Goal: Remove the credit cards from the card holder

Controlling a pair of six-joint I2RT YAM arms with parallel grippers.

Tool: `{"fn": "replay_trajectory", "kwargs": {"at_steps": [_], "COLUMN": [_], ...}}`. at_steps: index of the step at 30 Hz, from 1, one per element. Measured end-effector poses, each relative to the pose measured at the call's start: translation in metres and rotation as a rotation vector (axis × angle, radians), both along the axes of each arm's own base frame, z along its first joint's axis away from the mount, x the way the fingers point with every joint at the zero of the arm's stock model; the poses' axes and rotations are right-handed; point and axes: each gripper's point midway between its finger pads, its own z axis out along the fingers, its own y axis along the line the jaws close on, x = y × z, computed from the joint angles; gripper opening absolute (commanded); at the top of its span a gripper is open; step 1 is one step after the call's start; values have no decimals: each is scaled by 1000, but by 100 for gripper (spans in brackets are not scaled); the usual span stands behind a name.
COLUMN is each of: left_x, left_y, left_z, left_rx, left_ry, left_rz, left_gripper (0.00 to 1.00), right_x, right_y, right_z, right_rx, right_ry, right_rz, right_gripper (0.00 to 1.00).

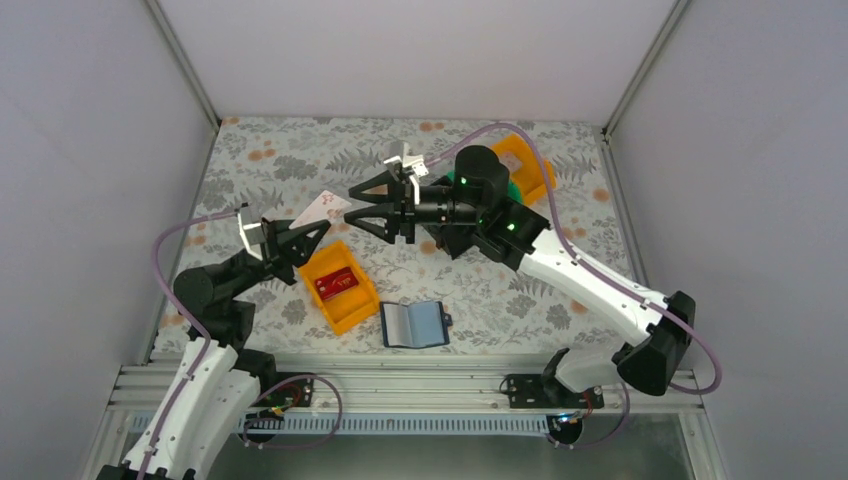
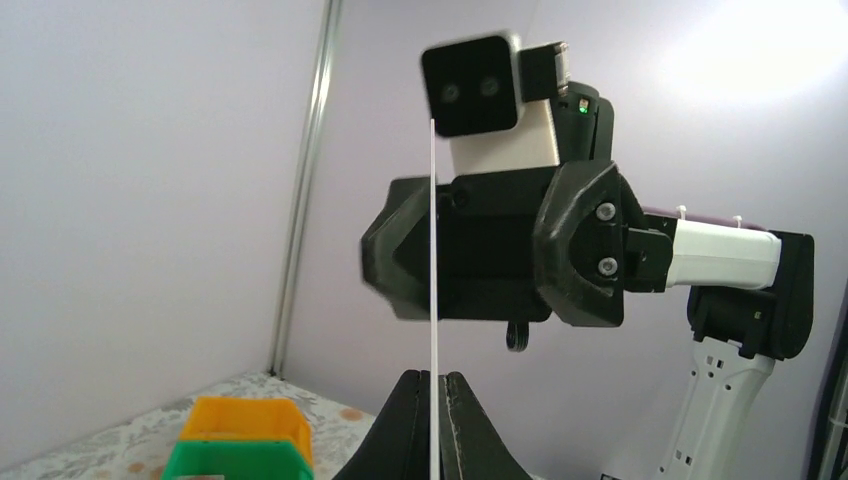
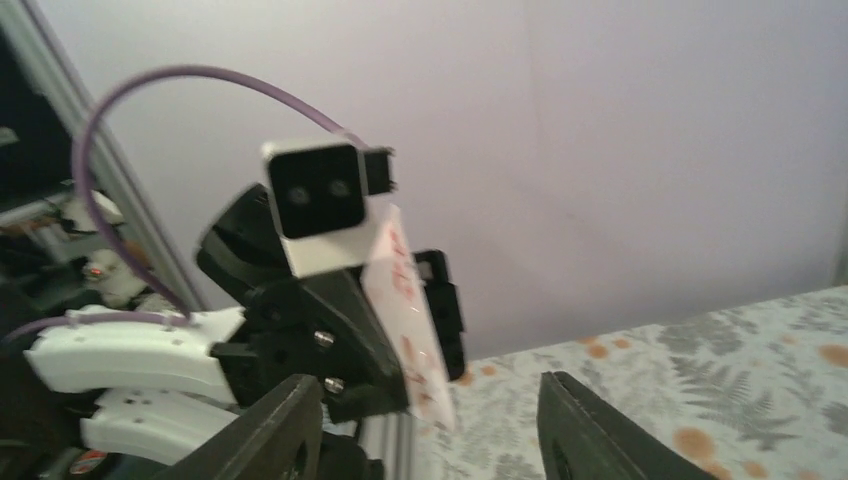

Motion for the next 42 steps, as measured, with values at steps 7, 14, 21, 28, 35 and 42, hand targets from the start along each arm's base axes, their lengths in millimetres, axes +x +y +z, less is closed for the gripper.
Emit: {"fn": "replay_trajectory", "kwargs": {"at_steps": [7, 14, 21, 28, 35, 42], "left_x": [1, 1, 3, 14, 67, 99], "left_y": [1, 1, 1, 4, 46, 110], "left_z": [0, 1, -3, -10, -50, -129], "left_rx": [-14, -15, -17, -18, 0, 114], "left_ry": [8, 5, 19, 66, 204, 338], "left_rz": [5, 4, 4, 58, 437, 848], "left_gripper": [2, 2, 2, 100, 100, 100], "right_x": [-11, -5, -6, 1, 81, 191], "right_y": [10, 22, 25, 23, -31, -184], "right_z": [23, 6, -2, -7, -8, -1], "right_rx": [29, -19, -49, -84, -188, -224], "right_ry": [-60, -45, -50, -41, 27, 124], "right_rz": [89, 115, 137, 92, -303, -895], "right_gripper": [29, 5, 4, 4, 4, 4]}}
